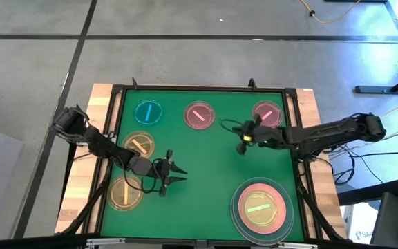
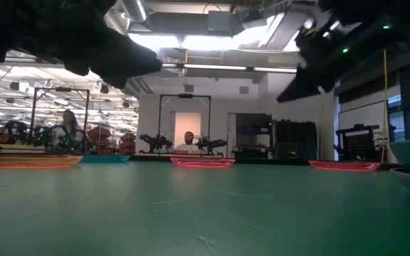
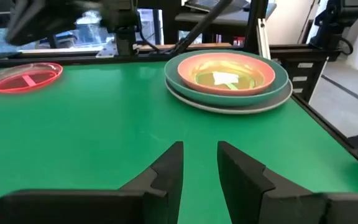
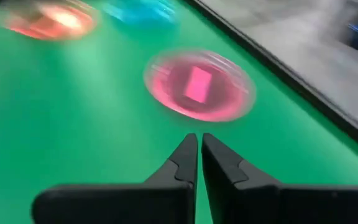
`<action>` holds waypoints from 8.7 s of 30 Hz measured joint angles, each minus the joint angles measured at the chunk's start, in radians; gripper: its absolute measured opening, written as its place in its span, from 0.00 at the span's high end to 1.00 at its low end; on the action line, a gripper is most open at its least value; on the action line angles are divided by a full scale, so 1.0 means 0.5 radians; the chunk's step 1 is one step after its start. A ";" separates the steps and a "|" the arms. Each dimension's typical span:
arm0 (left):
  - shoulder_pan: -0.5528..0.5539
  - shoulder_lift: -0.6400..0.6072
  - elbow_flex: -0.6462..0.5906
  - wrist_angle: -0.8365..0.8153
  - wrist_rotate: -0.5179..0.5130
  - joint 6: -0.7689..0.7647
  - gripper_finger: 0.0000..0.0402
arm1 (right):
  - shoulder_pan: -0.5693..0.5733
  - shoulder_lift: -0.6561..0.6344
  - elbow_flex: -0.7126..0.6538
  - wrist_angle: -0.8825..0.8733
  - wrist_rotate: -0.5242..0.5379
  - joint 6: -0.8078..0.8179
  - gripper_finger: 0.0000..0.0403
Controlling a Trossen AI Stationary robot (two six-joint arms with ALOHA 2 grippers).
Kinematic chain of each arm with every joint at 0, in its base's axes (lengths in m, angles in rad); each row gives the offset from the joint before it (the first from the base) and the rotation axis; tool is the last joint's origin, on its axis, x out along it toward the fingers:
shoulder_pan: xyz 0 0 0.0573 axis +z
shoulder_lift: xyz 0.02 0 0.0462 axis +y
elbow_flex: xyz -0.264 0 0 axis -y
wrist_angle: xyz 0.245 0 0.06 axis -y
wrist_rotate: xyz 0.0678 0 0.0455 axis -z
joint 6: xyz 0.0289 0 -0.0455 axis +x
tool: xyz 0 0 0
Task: Stack plastic plates
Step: Stack the right transparent pink plate on top of the transparent green plate, then stack the transparent pink plate on top of the transparent red plate
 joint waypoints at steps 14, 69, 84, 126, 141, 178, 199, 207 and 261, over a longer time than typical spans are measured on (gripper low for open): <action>0.000 0.001 0.000 -0.044 -0.001 -0.001 0.77 | -0.233 0.102 0.431 -0.919 -0.076 0.058 0.96; 0.005 0.001 0.000 -0.066 -0.040 -0.010 0.77 | -1.033 0.957 0.426 -1.326 -0.004 0.031 0.99; 0.005 0.001 0.000 -0.066 -0.044 -0.010 0.77 | -0.375 0.527 0.684 -1.846 -0.180 0.267 1.00; 0.043 0.002 0.001 -0.053 -0.036 -0.010 0.77 | 1.573 0.456 1.213 -1.646 -1.013 2.033 0.99; 0.043 0.001 0.001 -0.052 0.018 -0.010 0.77 | 1.445 0.503 1.212 -1.509 -1.010 1.785 0.66; 1.095 0.306 0.723 -1.403 0.191 0.385 0.58 | 0.949 0.510 0.659 -0.590 0.517 0.245 0.66; 1.382 0.830 1.123 -1.611 0.383 0.528 0.78 | 0.952 0.510 0.546 -0.425 0.563 0.234 0.66; 1.280 0.838 1.222 -1.751 0.351 0.526 0.98 | 0.952 0.510 0.546 -0.433 0.562 0.217 0.66; 0.385 0.359 1.436 -2.082 0.466 0.793 0.87 | 0.953 0.783 0.590 -0.068 0.072 -0.505 0.99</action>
